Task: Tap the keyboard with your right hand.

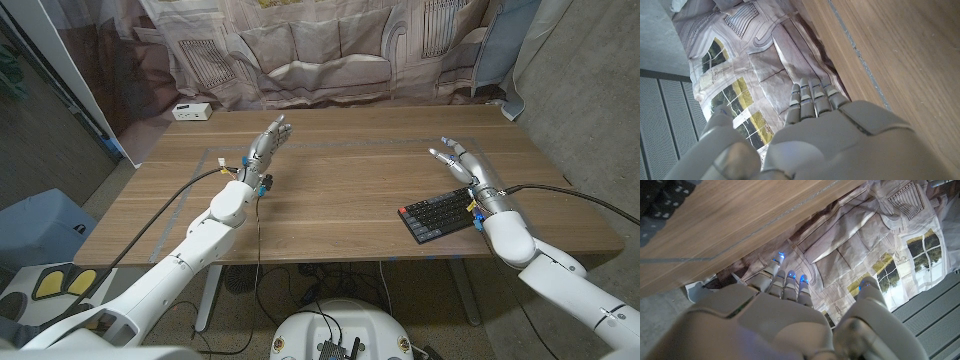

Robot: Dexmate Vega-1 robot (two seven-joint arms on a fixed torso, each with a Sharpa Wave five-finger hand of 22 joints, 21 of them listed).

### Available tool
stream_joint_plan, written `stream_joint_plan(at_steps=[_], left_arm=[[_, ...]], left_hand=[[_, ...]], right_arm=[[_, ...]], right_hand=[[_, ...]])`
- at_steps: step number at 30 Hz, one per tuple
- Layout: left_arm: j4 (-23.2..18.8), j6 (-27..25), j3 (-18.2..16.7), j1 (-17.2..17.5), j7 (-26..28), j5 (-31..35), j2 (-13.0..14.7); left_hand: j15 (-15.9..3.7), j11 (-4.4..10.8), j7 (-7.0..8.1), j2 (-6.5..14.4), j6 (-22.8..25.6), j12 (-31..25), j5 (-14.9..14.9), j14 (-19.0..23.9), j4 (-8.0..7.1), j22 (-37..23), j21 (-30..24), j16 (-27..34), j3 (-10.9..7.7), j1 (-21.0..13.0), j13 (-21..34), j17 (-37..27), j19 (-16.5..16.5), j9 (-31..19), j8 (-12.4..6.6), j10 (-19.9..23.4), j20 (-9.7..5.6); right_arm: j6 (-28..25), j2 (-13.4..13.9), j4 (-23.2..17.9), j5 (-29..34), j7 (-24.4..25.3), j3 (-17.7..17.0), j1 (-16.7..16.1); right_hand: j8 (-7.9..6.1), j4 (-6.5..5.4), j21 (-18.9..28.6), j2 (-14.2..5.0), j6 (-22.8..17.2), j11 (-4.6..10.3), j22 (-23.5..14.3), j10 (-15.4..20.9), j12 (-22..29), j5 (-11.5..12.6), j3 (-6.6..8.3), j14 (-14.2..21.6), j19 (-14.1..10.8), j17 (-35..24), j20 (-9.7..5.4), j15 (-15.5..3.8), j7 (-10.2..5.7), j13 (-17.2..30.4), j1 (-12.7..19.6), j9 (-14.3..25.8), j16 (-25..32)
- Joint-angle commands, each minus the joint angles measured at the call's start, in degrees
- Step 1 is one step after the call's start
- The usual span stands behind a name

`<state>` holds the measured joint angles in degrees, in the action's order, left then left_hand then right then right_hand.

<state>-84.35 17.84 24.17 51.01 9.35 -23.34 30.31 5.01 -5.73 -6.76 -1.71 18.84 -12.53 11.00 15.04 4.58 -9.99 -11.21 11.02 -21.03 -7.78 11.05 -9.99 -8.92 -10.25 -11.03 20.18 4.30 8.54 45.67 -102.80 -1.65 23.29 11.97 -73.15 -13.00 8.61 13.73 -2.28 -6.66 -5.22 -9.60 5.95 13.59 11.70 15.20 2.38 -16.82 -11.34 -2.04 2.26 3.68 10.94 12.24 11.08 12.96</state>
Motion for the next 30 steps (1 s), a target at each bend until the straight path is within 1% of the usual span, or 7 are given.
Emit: stream_joint_plan(at_steps=[1,7,12,20,26,30], left_arm=[[0.82,1.3,-0.56,0.17,-0.88,-0.95,-0.19],[0.54,1.3,-0.83,0.52,-1.0,-1.39,-0.02],[0.58,1.46,-0.95,0.6,-1.34,-1.7,0.07],[1.13,1.86,-1.11,0.35,-1.95,-2.07,0.1],[2.05,2.44,-0.9,-0.22,-2.94,-2.48,-0.23],[2.14,2.71,-0.88,-0.41,-3.07,-2.4,-0.29]], left_hand=[[0.03,-0.06,0.05,0.36,0.34,0.19,-0.02,0.64,0.28,-0.19,-0.01,-0.17,-0.3,-0.09,0.27,-0.28,-0.25,-0.15,0.07,0.25,-0.03],[0.03,-0.08,0.05,0.4,0.3,0.19,-0.03,0.63,0.3,-0.19,-0.01,-0.18,-0.3,-0.09,0.27,-0.28,-0.25,-0.15,0.1,0.29,-0.03],[0.0,0.0,0.08,0.45,0.35,0.2,-0.04,0.64,0.33,-0.19,-0.01,-0.18,-0.3,-0.1,0.27,-0.28,-0.24,-0.15,0.08,0.28,-0.01],[0.02,0.01,0.1,0.53,0.35,0.21,-0.04,0.64,0.37,-0.19,-0.01,-0.18,-0.31,-0.12,0.27,-0.28,-0.23,-0.15,0.09,0.3,0.0],[0.01,0.03,0.12,0.6,0.35,0.22,-0.05,0.68,0.39,-0.19,-0.01,-0.17,-0.32,-0.14,0.27,-0.28,-0.23,-0.15,0.09,0.29,0.0],[-0.04,-0.04,0.11,0.65,0.32,0.25,-0.05,0.7,0.41,-0.19,0.0,-0.17,-0.34,-0.16,0.27,-0.28,-0.23,-0.15,0.11,0.24,0.04]], right_arm=[[5.15,-2.32,3.54,-7.16,-4.89,1.36,3.59],[7.83,-3.62,5.36,-11.39,-7.37,1.63,4.75],[9.59,-4.47,6.81,-15.32,-10.1,1.84,5.74],[10.96,-5.5,8.49,-19.24,-12.9,2.44,7.33],[12.51,-6.52,10.54,-23.89,-16.76,2.88,8.81],[12.8,-6.99,11.17,-24.37,-16.86,3.18,9.45]], right_hand=[[-0.35,-0.3,-0.13,0.12,-0.89,-0.18,-0.02,0.86,0.52,-0.07,0.11,0.69,-0.67,-0.1,-0.05,-0.08,-0.09,0.13,0.59,0.1,0.55],[-0.46,-0.32,-0.19,0.31,-1.6,-0.57,-0.02,1.5,0.55,-0.13,0.02,1.29,-1.27,-0.11,0.03,0.02,0.02,0.13,0.56,0.09,0.63],[-0.6,-0.23,-0.25,0.44,-2.38,-0.4,-0.02,2.23,0.64,-0.16,0.03,2.01,-1.81,-0.07,0.13,0.05,0.02,0.13,0.76,0.08,0.72],[-0.79,-0.29,-0.34,0.66,-3.51,-0.71,-0.02,3.34,0.76,-0.24,-0.07,2.91,-2.61,-0.08,0.47,0.31,0.22,0.13,0.73,0.07,0.83],[-0.84,-0.41,-0.41,0.54,-4.01,-0.57,-0.03,3.67,0.72,-0.26,-0.05,3.31,-2.95,-0.12,0.58,0.33,0.37,0.13,0.69,0.06,0.88],[-1.06,-0.5,-0.55,0.55,-5.03,-1.02,-0.03,4.26,0.73,-0.32,-0.09,3.71,-3.32,-0.14,0.76,0.66,0.41,0.13,0.63,0.07,0.86]])
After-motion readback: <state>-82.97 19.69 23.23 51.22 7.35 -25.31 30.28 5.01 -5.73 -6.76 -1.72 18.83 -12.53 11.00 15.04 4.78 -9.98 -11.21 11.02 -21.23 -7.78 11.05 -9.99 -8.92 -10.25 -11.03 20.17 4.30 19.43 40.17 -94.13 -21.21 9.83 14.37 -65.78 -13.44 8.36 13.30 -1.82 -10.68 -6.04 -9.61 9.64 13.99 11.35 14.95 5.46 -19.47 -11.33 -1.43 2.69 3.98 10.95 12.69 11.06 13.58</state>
